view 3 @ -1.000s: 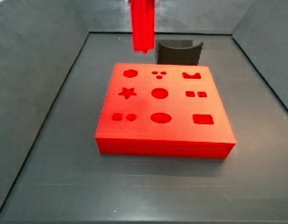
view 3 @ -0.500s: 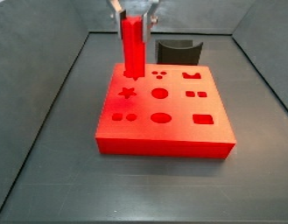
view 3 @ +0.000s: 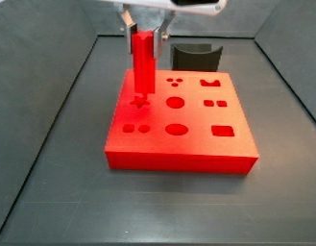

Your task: Insert the star object.

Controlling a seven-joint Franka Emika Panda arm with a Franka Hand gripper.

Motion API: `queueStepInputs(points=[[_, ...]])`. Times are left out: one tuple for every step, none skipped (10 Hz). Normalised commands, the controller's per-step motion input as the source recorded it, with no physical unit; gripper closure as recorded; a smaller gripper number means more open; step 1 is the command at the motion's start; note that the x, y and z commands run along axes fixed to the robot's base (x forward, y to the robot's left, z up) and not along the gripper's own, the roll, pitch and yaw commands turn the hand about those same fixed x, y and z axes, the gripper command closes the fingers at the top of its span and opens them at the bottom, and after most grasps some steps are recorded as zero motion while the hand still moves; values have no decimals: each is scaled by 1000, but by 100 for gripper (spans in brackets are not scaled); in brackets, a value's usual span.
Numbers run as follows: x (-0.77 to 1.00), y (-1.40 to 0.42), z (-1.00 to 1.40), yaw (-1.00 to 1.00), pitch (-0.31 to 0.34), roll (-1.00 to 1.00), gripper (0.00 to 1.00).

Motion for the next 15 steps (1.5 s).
queueStepInputs(points=[[0, 0, -197, -43, 14, 0, 100], [0, 0, -206, -51, 17, 0, 100], [0, 0, -197, -49, 13, 0, 100], [0, 0, -200, -51, 19, 0, 100], [0, 0, -180, -49, 26, 0, 100], [0, 0, -171, -43, 24, 0, 100], [0, 0, -183, -43, 11, 0, 100], [0, 0, -171, -29, 0, 0, 100], [0, 0, -186, 0, 0, 0, 100], [51, 0, -189, 0, 0, 0, 100], [117, 0, -154, 0, 10, 0, 100], [111, 0, -143, 0, 10, 0, 100], [49, 0, -154, 0, 0, 0, 100], [11, 0, -140, 0, 0, 0, 100], [0, 0, -123, 0, 0, 0, 100]])
